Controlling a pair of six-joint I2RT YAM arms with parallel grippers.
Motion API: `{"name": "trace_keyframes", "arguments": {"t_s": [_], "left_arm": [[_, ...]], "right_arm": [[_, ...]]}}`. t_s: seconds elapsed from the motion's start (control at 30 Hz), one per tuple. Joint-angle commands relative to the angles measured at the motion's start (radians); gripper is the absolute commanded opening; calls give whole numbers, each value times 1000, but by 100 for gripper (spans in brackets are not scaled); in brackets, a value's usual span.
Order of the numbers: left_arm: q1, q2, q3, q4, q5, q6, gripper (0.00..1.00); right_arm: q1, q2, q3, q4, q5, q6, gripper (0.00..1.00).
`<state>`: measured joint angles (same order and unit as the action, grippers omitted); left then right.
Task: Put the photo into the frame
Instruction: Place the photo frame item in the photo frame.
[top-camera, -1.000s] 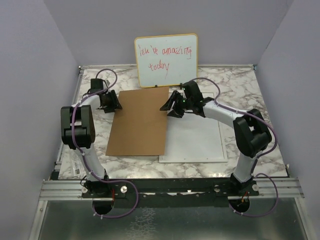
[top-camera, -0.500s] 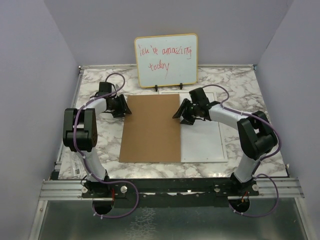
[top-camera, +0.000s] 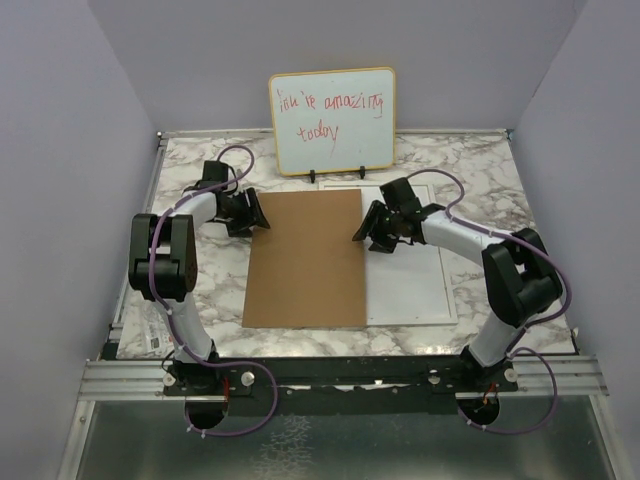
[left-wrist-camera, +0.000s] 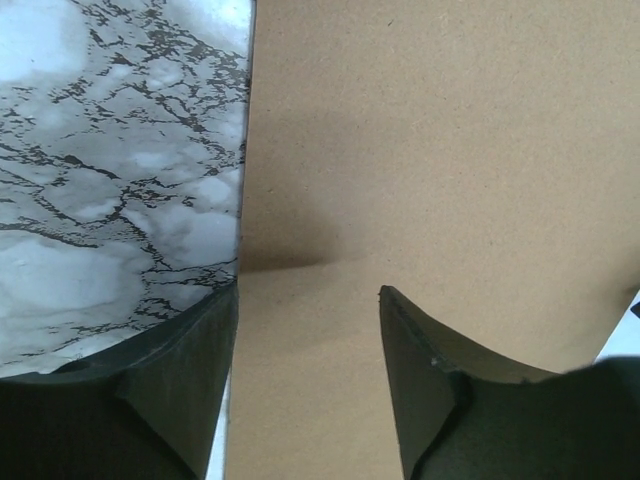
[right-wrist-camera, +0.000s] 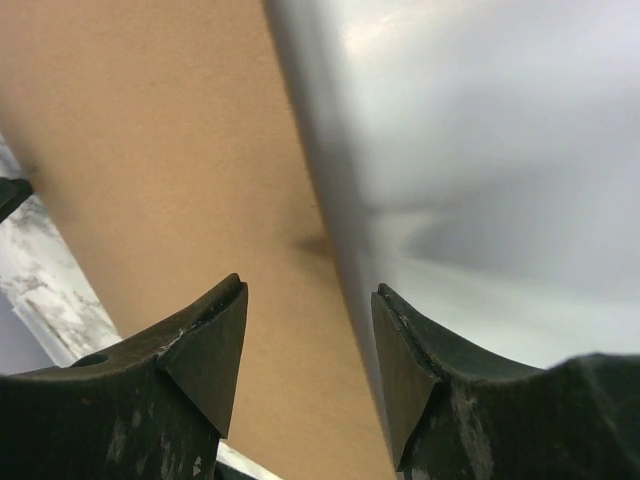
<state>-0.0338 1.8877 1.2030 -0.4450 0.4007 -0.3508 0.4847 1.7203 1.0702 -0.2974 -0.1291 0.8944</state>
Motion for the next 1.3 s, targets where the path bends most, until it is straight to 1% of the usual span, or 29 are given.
{"name": "trace_keyframes", "arguments": {"t_s": [0.0,0.1,0.23,0.4,0.53,0.6,0.7,0.83,0.93,1.0,1.1,1.13,1.17,1.2,1.23,1.27], "left_arm": [[-18,86,-75,-206,-103,19,67],[-17,81,-78,-206,-109,18,71],[-17,83,-81,-206,-90,21,71],[-17,100,-79,-203,-42,27,71],[-18,103,-79,-198,-12,27,70],[-17,102,-78,-195,7,27,68],[-18,105,-73,-194,23,23,66],[-18,102,-67,-192,25,21,65],[-17,99,-65,-192,28,20,65],[-18,102,-65,-184,33,10,65],[-29,108,-54,-173,66,2,65],[-31,104,-52,-171,61,-2,65],[-32,101,-50,-167,57,-7,66],[-32,98,-50,-165,56,-9,67],[-33,94,-51,-163,57,-12,68],[-32,91,-51,-160,59,-14,70]], "right_arm": [[-13,19,14,-61,53,-40,57],[-13,34,4,27,-45,-83,57],[-14,69,22,92,-186,-131,56],[-14,76,10,162,-340,-135,56],[-15,6,-41,282,-417,-132,51],[-14,-32,-67,370,-468,-129,48],[-16,-74,-123,512,-543,-98,47],[-16,-74,-142,605,-583,-67,48],[-17,-66,-151,663,-586,-38,54],[-17,-52,-142,673,-579,-26,58],[-17,-14,-110,679,-579,-14,58],[-18,-6,-94,660,-576,-14,56],[-17,1,-77,640,-569,-14,52],[-17,5,-63,616,-568,-19,46],[-17,6,-51,589,-556,-27,37],[-18,3,-46,572,-542,-33,26]]}}
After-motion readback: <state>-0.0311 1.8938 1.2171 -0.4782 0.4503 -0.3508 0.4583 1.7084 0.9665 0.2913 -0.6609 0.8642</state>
